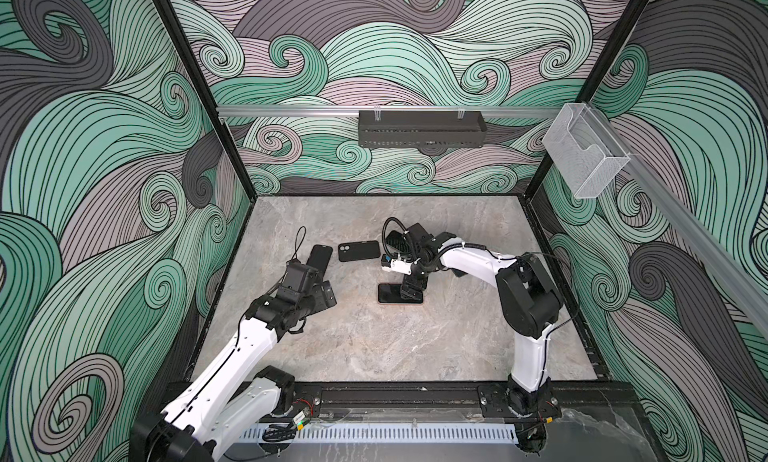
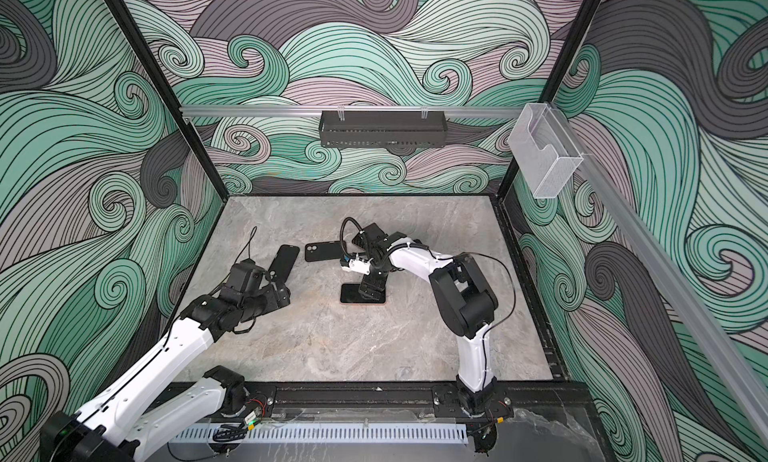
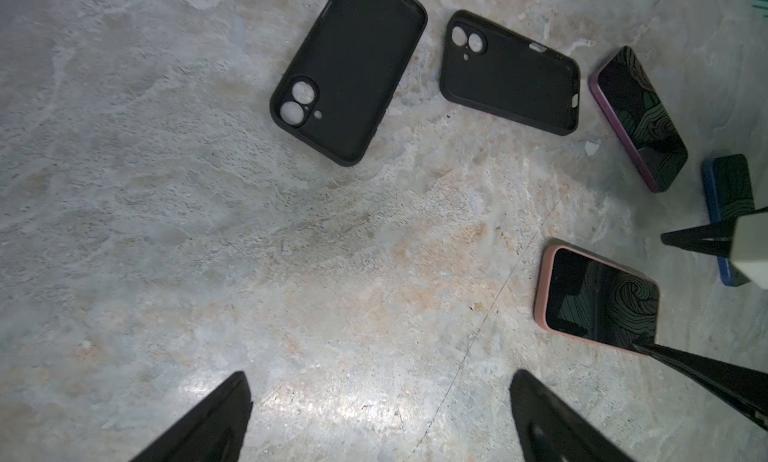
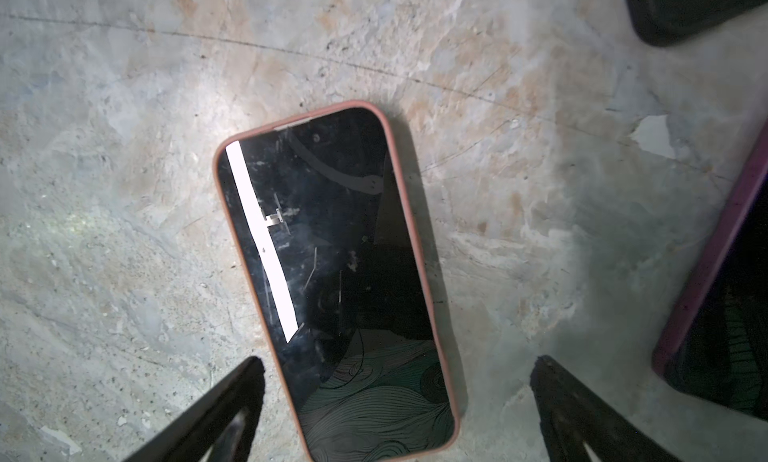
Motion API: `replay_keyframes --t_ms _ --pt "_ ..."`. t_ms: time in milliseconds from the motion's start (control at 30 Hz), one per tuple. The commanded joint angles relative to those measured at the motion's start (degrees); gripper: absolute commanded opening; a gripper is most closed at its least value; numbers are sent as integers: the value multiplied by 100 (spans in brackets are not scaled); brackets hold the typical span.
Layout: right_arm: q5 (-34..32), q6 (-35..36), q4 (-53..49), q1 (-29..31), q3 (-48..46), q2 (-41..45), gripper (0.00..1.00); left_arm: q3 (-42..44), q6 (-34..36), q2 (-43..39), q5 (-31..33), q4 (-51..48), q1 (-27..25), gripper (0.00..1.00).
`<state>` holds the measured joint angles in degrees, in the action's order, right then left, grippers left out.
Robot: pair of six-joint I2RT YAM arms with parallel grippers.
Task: Put the phone into the phone case
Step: 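Lift the cased phone with the right gripper while the left arm draws back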
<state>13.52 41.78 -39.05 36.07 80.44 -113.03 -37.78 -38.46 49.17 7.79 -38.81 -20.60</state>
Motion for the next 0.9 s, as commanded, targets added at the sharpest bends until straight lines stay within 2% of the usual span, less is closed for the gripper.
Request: replay_keyframes --t_ms 0,367,600,767,867 --pt "274 460 -298 55 55 -116 100 68 -101 -384 305 -204 52 99" --pt "-7 553 -332 232 134 -520 96 15 73 -686 330 -425 63 99" --pt "-663 483 -190 372 183 -752 92 1 136 -775 373 -452 67 99" --pt "-972 290 -133 417 179 -847 84 -1 179 -782 418 -469 69 99" --pt "-1248 48 -52 457 91 -830 75 12 204 -779 458 -478 74 99"
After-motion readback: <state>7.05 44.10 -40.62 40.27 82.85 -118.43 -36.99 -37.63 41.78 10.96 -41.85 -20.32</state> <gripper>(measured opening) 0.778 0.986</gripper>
